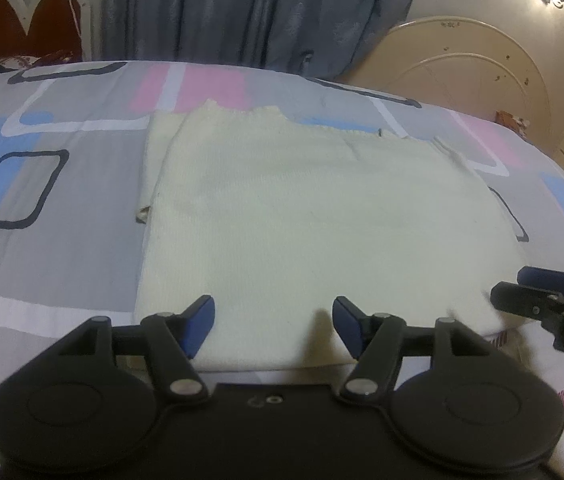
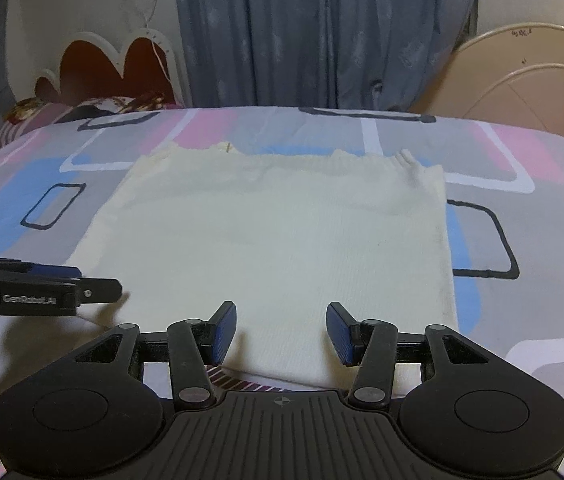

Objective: Fold small clothes

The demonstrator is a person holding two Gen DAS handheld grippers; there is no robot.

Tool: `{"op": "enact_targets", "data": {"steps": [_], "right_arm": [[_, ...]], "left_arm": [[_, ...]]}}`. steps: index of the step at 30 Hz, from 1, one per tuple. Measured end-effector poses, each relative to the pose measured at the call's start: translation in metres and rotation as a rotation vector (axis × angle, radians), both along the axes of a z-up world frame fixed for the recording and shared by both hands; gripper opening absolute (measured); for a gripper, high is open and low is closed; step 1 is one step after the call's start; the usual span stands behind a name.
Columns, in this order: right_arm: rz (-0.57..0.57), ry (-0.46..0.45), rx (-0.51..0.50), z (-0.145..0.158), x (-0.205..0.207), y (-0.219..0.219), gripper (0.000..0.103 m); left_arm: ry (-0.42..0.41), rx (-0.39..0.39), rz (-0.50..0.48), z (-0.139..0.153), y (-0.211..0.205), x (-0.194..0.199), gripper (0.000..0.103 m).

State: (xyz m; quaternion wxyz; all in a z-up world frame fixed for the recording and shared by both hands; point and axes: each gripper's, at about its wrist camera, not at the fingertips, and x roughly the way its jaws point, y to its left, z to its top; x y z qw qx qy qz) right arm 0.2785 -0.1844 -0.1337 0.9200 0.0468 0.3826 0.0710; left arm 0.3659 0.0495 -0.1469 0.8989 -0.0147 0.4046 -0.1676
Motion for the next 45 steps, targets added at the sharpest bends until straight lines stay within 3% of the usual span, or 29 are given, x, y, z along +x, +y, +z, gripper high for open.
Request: {"op": "enact_targets", "data": {"steps": [7, 14, 19, 23, 29, 33, 36, 41, 45], "right_arm": [[0.070, -0.009, 0.015, -0.005, 0.027, 0.002, 0.050], [0.120, -0.024, 0.052, -0.013, 0.066, 0.000, 0.050], [0.155, -0.023, 0.068, -0.025, 0.088, 0.009, 0.050], [0.146, -0.023, 0.069, -0.031, 0.100, 0.015, 0.050], [0.127, -0.003, -0.022, -0.051, 0.104, 0.019, 0.050], [0.132, -0.012, -0.060, -0.046, 0.101, 0.023, 0.050], [0.095, -0.040, -0.034, -0.039, 0.099, 0.022, 0.050], [0.115, -0.007, -0.077, -0.052, 0.102, 0.034, 0.050], [0.101, -0.019, -0.045, -0.046, 0.099, 0.032, 0.050]], "left_arm": [[0.002, -0.009, 0.078, 0.002, -0.005, 0.008, 0.068], [0.063, -0.095, 0.187, -0.001, 0.018, -0.003, 0.069], [0.147, -0.218, 0.259, -0.011, 0.037, -0.017, 0.068], [0.220, -0.365, 0.295, -0.024, 0.049, -0.017, 0.067], [0.214, -0.568, 0.324, -0.042, 0.063, -0.001, 0.069], [0.192, -0.676, 0.350, -0.053, 0.069, 0.009, 0.069], [0.163, -0.713, 0.356, -0.057, 0.069, 0.017, 0.063], [0.150, -0.772, 0.376, -0.067, 0.070, 0.035, 0.040], [0.124, -0.787, 0.389, -0.072, 0.070, 0.045, 0.032]]}}
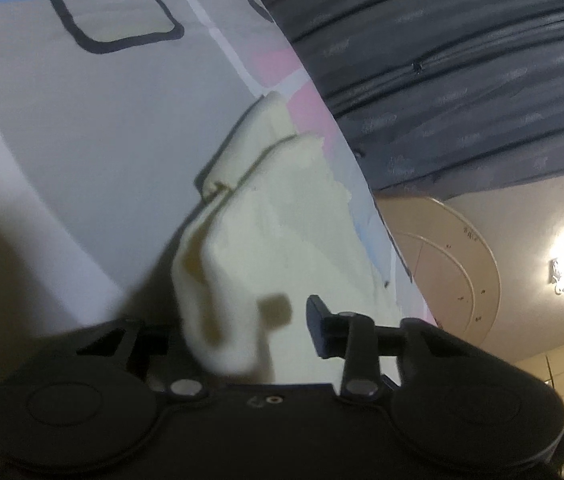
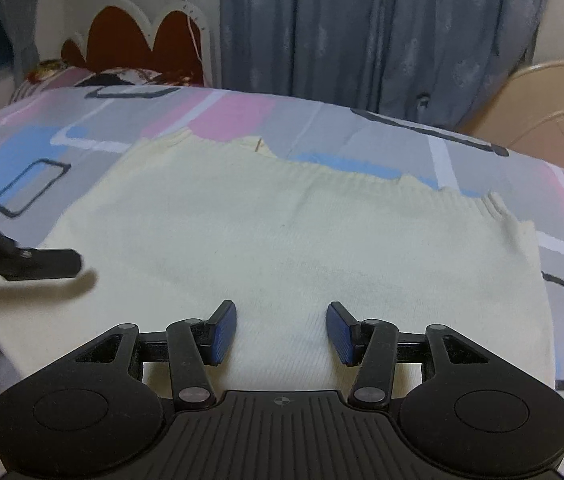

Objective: Fold small clothes

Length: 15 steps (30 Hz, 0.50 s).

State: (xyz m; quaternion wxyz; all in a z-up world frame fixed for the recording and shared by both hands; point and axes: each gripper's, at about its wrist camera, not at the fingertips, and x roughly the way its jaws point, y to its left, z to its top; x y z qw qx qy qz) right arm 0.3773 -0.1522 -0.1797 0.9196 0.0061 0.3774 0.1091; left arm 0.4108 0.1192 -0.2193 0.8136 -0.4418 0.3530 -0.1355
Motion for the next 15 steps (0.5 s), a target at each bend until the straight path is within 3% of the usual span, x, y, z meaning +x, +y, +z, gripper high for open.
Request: {"op": "enact_targets", "data": {"steps": [4, 8, 15], "right_arm": [[0.022, 0.011, -0.031, -0.009, -0.001, 0.007, 0.051], [0.012, 0.009, -0.014, -0.007, -0.001, 0.007, 0.053], [0.018, -0.013, -0.014, -0.011, -0.006, 0.007, 0.054]], "left_arm": [[-0.010, 0.009, 0.016, -0.003, 0.000, 0.002, 0.016], [-0.022, 0.028, 0.028, -0.003, 0.000, -0.002, 0.008], [-0.112, 0.107, 0.025, 0.020, -0.007, -0.011, 0.007]]}}
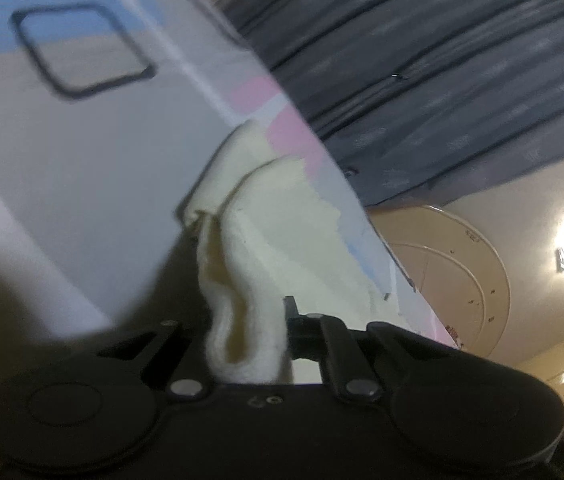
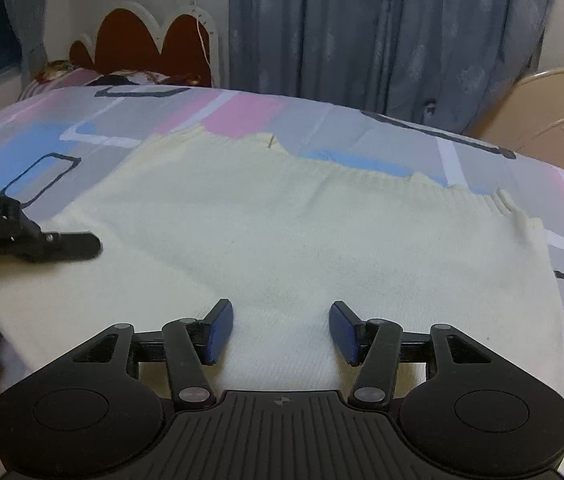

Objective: Fold small clothes

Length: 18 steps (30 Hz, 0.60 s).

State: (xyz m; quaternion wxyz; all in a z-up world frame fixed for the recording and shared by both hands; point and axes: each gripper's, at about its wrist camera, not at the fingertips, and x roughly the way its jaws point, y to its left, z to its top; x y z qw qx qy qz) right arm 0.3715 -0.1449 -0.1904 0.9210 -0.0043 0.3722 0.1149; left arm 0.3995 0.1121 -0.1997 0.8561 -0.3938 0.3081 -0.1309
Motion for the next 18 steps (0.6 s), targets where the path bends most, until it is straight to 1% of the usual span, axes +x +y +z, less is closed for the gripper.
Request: {"op": "enact_targets", "data": {"steps": [2, 4, 5, 8, 10, 11, 14, 16, 18], "right_arm": [[-0.009, -0.004, 0.020, -0.003, -0.002, -0.004, 0.054], [0.021, -0.029, -0.027, -0.007, -0.008, 0.001, 0.054], [0.027, -0.025, -0.032, -0.006, -0.007, 0.002, 0.054], [0.010, -0.007, 0.026, -0.003, -0.006, -0.008, 0.054], [0.048, -0.016, -0.011, -0.004, -0.010, -0.005, 0.054], [0.055, -0.011, 0.003, -0.002, -0.010, -0.009, 0.054], [-0.012, 0.005, 0.155, 0.005, -0.011, -0.040, 0.054], [-0.062, -0.001, 0.200, 0.011, -0.015, -0.062, 0.054], [-0.102, 0.000, 0.244, 0.016, -0.019, -0.085, 0.054]], "left_arm": [[-0.019, 0.026, -0.005, 0.007, -0.004, -0.002, 0.007], [-0.045, 0.059, -0.011, 0.014, -0.009, -0.005, 0.006], [-0.060, 0.081, -0.017, 0.019, -0.013, -0.007, 0.006], [-0.115, 0.140, -0.045, 0.035, -0.026, -0.011, 0.006], [-0.164, 0.187, -0.085, 0.048, -0.040, -0.013, 0.006], [-0.187, 0.208, -0.102, 0.054, -0.047, -0.014, 0.006], [-0.266, 0.273, -0.181, 0.071, -0.077, -0.019, 0.006], [-0.304, 0.311, -0.245, 0.078, -0.100, -0.020, 0.006], [-0.323, 0.342, -0.313, 0.080, -0.128, -0.021, 0.006]]}}
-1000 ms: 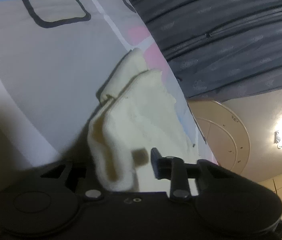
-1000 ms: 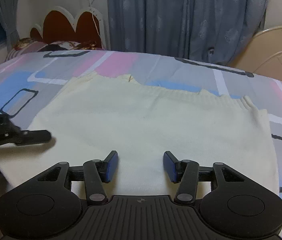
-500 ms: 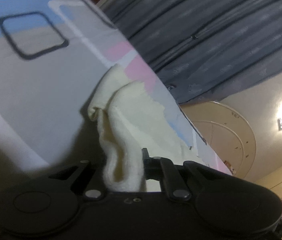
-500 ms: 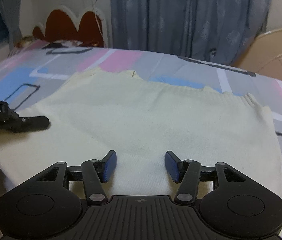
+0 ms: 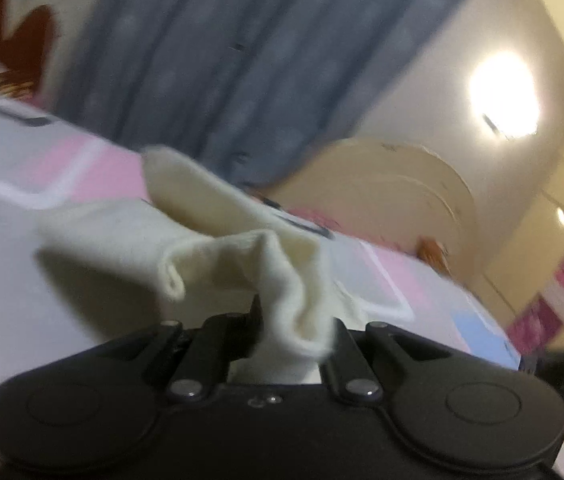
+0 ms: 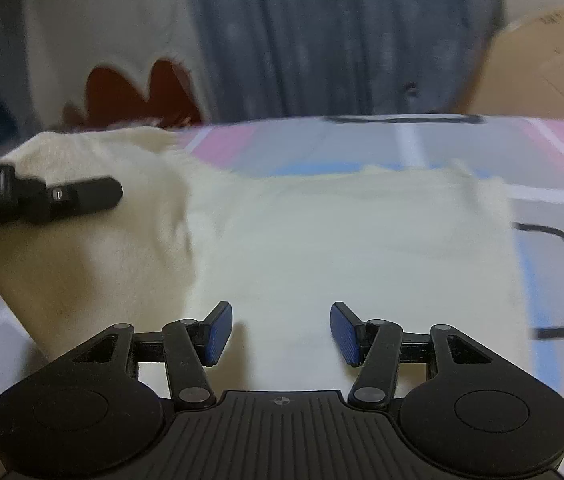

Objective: Fold small clothes

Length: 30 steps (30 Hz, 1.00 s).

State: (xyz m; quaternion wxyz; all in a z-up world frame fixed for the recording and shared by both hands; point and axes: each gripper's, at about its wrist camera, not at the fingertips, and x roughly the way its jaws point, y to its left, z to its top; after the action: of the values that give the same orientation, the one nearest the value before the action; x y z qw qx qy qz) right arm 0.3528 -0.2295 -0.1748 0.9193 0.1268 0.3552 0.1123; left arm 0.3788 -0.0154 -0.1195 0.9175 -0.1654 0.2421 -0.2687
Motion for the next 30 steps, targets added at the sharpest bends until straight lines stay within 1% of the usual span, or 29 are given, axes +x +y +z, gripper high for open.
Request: {"op": "enact_targets", "data": {"steps": [2, 4, 7, 8, 11, 14, 15, 17, 19, 22, 24, 27, 30], "right_arm": [[-0.039, -0.001, 0.021, 0.004, -0.006, -0.022, 0.054], [-0.077, 0.002, 0.044, 0.006, -0.013, -0.044, 0.054], [-0.128, 0.013, 0.066, 0.009, -0.024, -0.074, 0.054], [-0.141, 0.014, 0.065, 0.010, -0.028, -0.081, 0.054], [-0.183, 0.021, 0.074, 0.012, -0.038, -0.103, 0.054], [-0.214, 0.018, 0.089, 0.016, -0.045, -0.120, 0.054], [-0.221, 0.015, 0.102, 0.017, -0.047, -0.124, 0.054], [-0.227, 0.010, 0.138, 0.020, -0.050, -0.131, 0.054], [-0.217, 0.002, 0.174, 0.023, -0.050, -0.134, 0.054], [-0.174, -0.010, 0.214, 0.028, -0.049, -0.131, 0.054], [-0.138, -0.004, 0.245, 0.029, -0.042, -0.127, 0.054], [-0.101, 0.017, 0.274, 0.025, -0.031, -0.121, 0.054], [-0.094, 0.060, 0.302, 0.016, -0.015, -0.118, 0.054]], "left_arm": [[0.003, 0.035, -0.059, -0.003, -0.026, -0.001, 0.006], [0.009, 0.087, -0.123, -0.010, -0.056, -0.002, 0.006], [0.026, 0.171, -0.187, -0.023, -0.092, -0.004, 0.006], [0.028, 0.198, -0.195, -0.027, -0.101, -0.004, 0.007], [0.046, 0.264, -0.235, -0.035, -0.119, -0.009, 0.014], [0.018, 0.306, -0.274, -0.037, -0.128, -0.021, 0.023], [0.010, 0.315, -0.286, -0.037, -0.128, -0.026, 0.024], [0.012, 0.318, -0.303, -0.038, -0.126, -0.033, 0.032], [0.021, 0.323, -0.329, -0.037, -0.122, -0.041, 0.035], [0.031, 0.327, -0.345, -0.037, -0.119, -0.048, 0.036], [0.050, 0.306, -0.337, -0.031, -0.108, -0.052, 0.036], [0.047, 0.267, -0.284, -0.015, -0.087, -0.052, 0.037], [0.045, 0.239, -0.193, -0.004, -0.063, -0.036, 0.039]]}}
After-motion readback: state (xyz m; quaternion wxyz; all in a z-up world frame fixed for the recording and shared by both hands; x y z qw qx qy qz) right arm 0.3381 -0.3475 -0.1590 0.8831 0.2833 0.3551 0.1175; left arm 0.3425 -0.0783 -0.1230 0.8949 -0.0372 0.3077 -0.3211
